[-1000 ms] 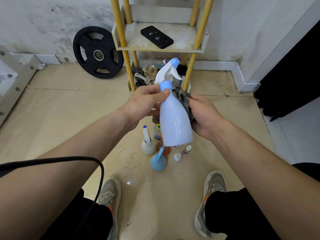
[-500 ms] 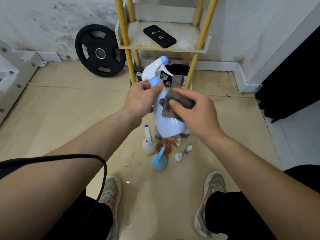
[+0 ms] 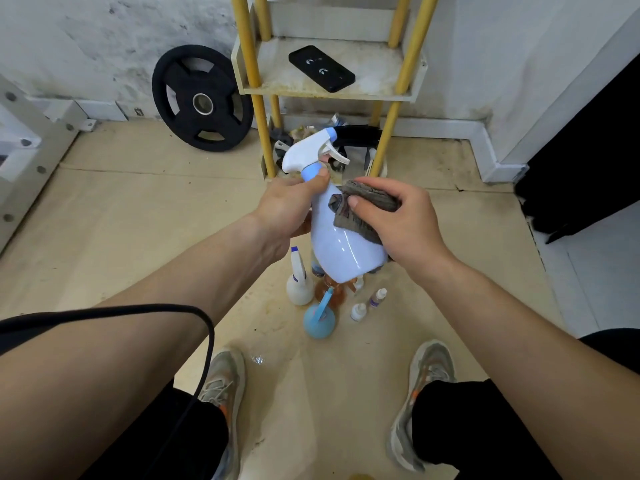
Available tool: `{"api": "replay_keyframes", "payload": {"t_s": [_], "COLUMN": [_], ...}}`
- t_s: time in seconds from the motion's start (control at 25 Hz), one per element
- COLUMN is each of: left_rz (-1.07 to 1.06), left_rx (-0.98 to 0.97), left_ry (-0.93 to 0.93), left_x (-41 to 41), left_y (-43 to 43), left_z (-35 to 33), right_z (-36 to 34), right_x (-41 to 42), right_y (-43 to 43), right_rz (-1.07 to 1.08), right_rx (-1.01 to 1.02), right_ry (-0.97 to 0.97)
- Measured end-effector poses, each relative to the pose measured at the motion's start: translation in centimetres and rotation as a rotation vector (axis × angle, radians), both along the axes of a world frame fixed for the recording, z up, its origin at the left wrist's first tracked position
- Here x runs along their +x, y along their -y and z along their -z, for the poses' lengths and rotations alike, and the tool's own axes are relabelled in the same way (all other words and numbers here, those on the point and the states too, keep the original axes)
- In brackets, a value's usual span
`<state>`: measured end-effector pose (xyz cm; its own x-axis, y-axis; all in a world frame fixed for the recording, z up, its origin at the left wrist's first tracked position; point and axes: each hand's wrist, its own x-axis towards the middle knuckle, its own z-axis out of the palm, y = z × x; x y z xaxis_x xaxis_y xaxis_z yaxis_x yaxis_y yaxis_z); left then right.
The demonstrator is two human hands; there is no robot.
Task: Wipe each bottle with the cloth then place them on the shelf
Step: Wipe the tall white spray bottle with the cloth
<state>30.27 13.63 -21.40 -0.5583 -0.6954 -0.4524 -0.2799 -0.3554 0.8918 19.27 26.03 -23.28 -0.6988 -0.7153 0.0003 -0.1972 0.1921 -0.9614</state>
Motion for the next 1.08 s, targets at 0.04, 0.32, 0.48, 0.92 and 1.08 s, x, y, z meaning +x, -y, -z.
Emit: {"api": "replay_keyframes", "payload": {"t_s": [0.04, 0.32, 0.48, 0.92, 1.08], "left_rz": [0.028, 0.155, 0.101, 0.227, 0.132], "left_rx": [-0.003, -0.014, 0.027, 0.061, -0.028], "left_ry": [0.002, 0.033, -0.021, -0.105, -0.077], "left_x": [0.0, 0.5, 0.6, 0.7, 0.3], "left_y": [-0.2, -0.4, -1.0, -1.0, -1.0], "left_z": [-0.1, -0.9, -0.9, -0.3, 0.0], "right_z": [0.1, -0.3, -0.5, -0.8, -1.3], "right_x": [-0.1, -0.5, -0.6, -1.0, 0.1], "right_y": [0.0, 0.3, 0.3, 0.4, 0.3], "right_rz": [0.002, -0.015, -0.058, 0.01, 0.021], "right_rx": [0.002, -0.03, -0.008, 0.027, 0.039], "right_ry": [0.03, 0.159, 0.162, 0.256, 0.061]}}
